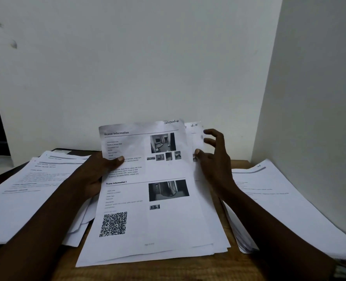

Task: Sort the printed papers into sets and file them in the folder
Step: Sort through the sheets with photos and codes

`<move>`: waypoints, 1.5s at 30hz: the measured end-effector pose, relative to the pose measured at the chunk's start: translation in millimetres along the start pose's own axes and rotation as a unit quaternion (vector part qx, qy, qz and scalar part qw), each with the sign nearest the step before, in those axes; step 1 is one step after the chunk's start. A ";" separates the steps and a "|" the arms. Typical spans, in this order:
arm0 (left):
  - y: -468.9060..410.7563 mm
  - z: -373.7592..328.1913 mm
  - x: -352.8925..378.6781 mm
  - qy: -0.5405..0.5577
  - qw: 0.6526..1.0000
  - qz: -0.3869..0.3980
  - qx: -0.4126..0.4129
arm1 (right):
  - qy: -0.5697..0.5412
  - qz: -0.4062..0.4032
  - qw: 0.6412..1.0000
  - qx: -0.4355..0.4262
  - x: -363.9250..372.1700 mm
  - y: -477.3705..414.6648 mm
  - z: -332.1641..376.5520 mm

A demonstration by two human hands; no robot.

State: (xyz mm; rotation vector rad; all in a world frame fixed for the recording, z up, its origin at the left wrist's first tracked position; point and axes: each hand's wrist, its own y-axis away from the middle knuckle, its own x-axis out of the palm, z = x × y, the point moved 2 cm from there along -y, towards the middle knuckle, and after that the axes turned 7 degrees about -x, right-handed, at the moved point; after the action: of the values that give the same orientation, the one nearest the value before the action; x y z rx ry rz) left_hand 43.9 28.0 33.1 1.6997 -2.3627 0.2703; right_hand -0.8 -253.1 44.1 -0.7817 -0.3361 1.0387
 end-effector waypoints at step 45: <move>-2.0 -0.7 -1.5 0.011 1.000 -0.003 -0.019 | -0.055 0.038 0.985 0.157 6.7 -0.3 -5.4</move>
State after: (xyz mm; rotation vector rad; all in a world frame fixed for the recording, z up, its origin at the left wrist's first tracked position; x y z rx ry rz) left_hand 46.4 29.0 33.4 1.6773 -2.3327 0.2408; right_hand 5.9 -249.7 39.9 -0.4568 -0.2297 1.1759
